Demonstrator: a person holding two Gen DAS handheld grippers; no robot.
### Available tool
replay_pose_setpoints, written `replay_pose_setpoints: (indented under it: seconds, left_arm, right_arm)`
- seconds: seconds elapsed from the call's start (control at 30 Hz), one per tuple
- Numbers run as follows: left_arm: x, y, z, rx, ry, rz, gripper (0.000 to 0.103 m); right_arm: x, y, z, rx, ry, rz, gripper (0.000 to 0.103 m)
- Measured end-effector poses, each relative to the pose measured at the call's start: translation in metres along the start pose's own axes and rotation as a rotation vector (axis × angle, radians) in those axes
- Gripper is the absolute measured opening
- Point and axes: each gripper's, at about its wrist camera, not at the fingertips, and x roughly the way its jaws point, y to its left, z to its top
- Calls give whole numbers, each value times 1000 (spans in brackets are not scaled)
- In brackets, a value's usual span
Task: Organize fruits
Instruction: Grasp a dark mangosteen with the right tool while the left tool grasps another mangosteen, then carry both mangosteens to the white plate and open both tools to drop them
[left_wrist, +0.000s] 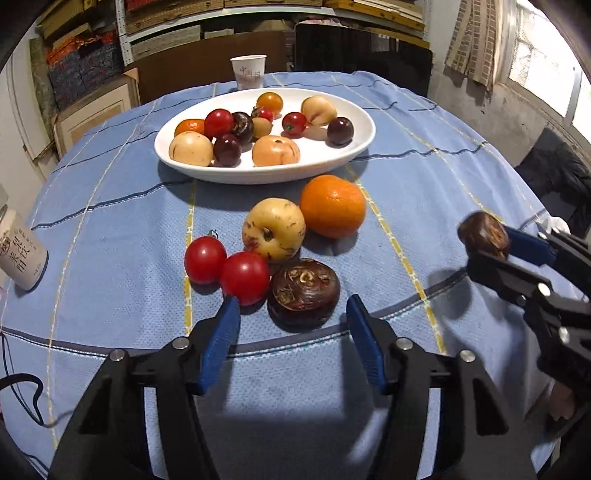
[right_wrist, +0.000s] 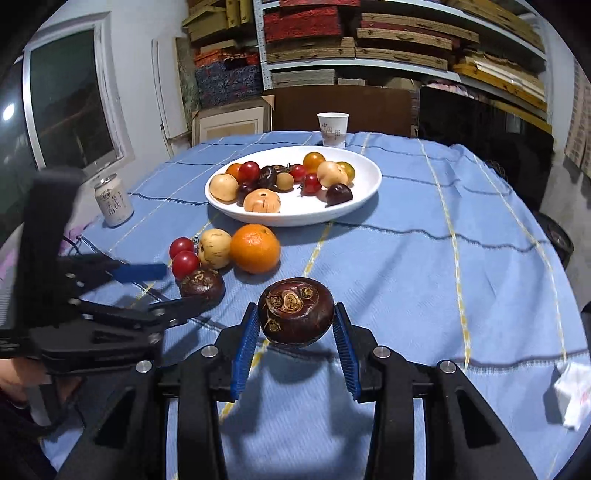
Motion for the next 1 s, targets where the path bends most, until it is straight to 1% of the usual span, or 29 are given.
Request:
replay_pose_setpoints:
  seconds: [0.03,0.1,0.17,0.2,0.23,0.43,0.5,0.53,0.57,0.63,0.7,0.8,1.0]
  left_arm:
    - [1,-1,0,-2,-7,1,59]
    - [4,-2,1,-11,-5,-14,55]
    - [6,-6,0,-4,1,-29,44]
    - [7,-7,0,3,3,-29,44]
    - [8,-9,-1,8,6,-35,41]
    - [13,-7,2,-1,1,-55,41]
    - [14,-7,3,-6,0,-65,47]
    - [15,-7,4,-8,-1,-79,54]
    - [16,-7,5,-12,-2,-84,55]
    - [17,-9,6,-2,-6,-70,55]
    - [16,-9,6,2,-13,-56,41]
    - [10,-1,4,-35,-26,-78,41]
    - [-39,11,-8,-43,-133,-92,41]
  right_arm:
    - [0,-1,-2,3,0,4,41]
    - [1,-3,-5,12,2,15,41]
    - [1,-5,-6,25,1,21,41]
    - [1,-6,-7,30,-1,21,41]
    - [1,-7,-7,32,-4,21,41]
    - [1,-6,-8,35,-4,35,41]
    - [2,-7,-9,40,-2,38,41]
    - [2,-7,-9,42,-2,42,41]
    - [2,-7,-8,43,-4,43,41]
    - [1,-7,-9,42,-7,44,41]
    - [1,-7,-9,45,-9,47,41]
    - [0,-8,-8,52,-18,53,41]
    - [-7,-10,-8,57,-32,58,41]
